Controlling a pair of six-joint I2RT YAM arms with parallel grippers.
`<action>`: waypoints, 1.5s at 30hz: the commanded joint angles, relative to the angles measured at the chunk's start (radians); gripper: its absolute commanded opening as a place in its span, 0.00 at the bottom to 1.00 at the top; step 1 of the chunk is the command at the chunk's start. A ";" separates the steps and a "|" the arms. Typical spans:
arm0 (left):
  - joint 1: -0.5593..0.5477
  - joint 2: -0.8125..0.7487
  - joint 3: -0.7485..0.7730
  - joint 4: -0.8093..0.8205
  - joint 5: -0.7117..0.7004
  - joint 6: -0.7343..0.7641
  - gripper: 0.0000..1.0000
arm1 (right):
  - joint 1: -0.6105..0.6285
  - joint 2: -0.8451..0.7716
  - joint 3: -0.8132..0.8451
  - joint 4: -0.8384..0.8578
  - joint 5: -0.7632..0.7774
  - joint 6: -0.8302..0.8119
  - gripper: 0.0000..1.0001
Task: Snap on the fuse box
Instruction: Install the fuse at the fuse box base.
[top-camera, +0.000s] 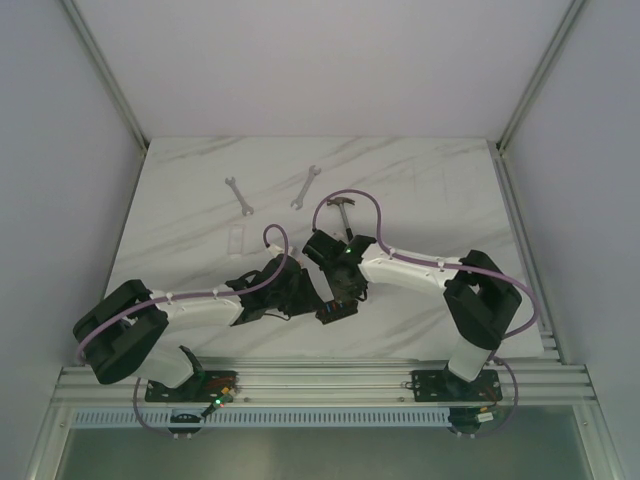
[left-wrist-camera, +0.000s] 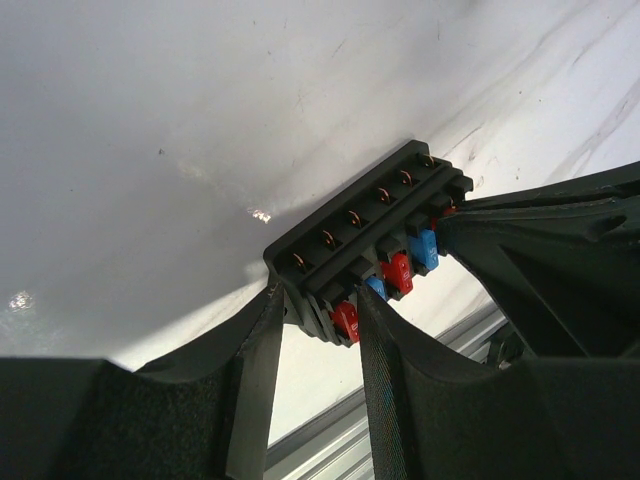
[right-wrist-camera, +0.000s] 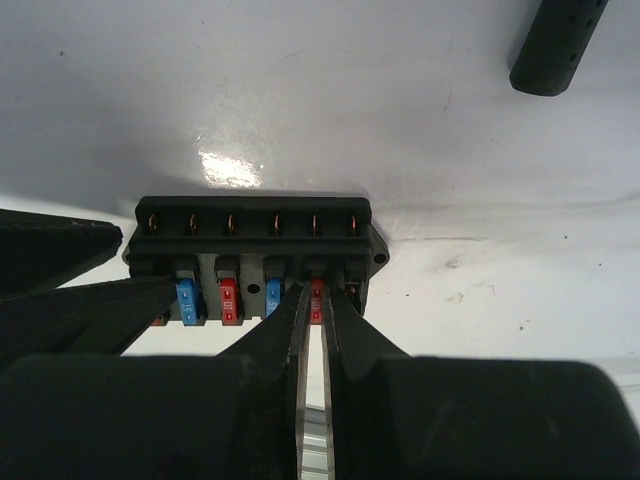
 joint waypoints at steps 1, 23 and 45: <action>-0.002 0.003 -0.017 -0.014 -0.019 0.013 0.45 | 0.011 0.186 -0.136 0.057 -0.070 -0.002 0.00; -0.028 -0.243 -0.162 0.155 -0.172 0.251 0.63 | -0.007 0.072 0.000 0.042 0.003 -0.150 0.00; -0.257 -0.077 -0.379 0.891 -0.317 0.771 0.68 | -0.029 -0.048 0.046 0.036 -0.087 -0.161 0.42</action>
